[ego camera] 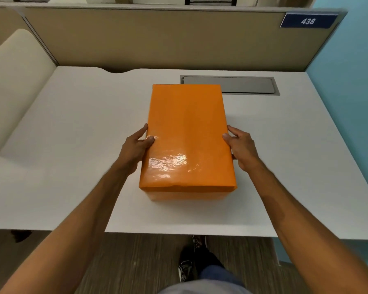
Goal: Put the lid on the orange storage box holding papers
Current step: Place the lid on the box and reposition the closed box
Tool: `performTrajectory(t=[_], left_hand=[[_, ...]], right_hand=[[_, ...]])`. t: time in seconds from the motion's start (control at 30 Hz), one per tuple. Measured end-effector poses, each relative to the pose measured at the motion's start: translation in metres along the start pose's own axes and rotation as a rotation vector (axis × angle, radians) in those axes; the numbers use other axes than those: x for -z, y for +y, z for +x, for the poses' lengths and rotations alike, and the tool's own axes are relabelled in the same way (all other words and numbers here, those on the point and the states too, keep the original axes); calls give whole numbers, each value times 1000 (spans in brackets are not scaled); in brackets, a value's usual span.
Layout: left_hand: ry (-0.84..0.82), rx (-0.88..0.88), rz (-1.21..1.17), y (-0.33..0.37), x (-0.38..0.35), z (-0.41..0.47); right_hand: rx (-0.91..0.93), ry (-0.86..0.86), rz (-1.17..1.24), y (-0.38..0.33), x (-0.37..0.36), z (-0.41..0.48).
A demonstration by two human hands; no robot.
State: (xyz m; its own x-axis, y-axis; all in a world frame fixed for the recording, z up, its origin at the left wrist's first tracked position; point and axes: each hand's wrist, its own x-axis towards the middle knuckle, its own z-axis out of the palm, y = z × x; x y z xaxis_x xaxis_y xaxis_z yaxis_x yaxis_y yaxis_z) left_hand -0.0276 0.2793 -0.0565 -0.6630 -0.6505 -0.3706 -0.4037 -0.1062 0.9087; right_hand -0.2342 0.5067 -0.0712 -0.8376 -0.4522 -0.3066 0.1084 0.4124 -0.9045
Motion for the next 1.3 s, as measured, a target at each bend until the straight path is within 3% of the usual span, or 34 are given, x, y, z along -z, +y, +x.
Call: performTrajectory(t=[0.3,0.6,0.8,1.3], left_hand=[[69,59,36,7,-2,-12],[-130,189,11,-16,5,-40],[-86,181,-36,-13,5,-40],[73,156,0,17,69,-42]], right_hand=[[-9,15,-7,-6,3,-17],[-179,-280,226,25,25,-50],[-126,-277,214,10,16,-45],[-84,-459,232,-44,-32,-14]])
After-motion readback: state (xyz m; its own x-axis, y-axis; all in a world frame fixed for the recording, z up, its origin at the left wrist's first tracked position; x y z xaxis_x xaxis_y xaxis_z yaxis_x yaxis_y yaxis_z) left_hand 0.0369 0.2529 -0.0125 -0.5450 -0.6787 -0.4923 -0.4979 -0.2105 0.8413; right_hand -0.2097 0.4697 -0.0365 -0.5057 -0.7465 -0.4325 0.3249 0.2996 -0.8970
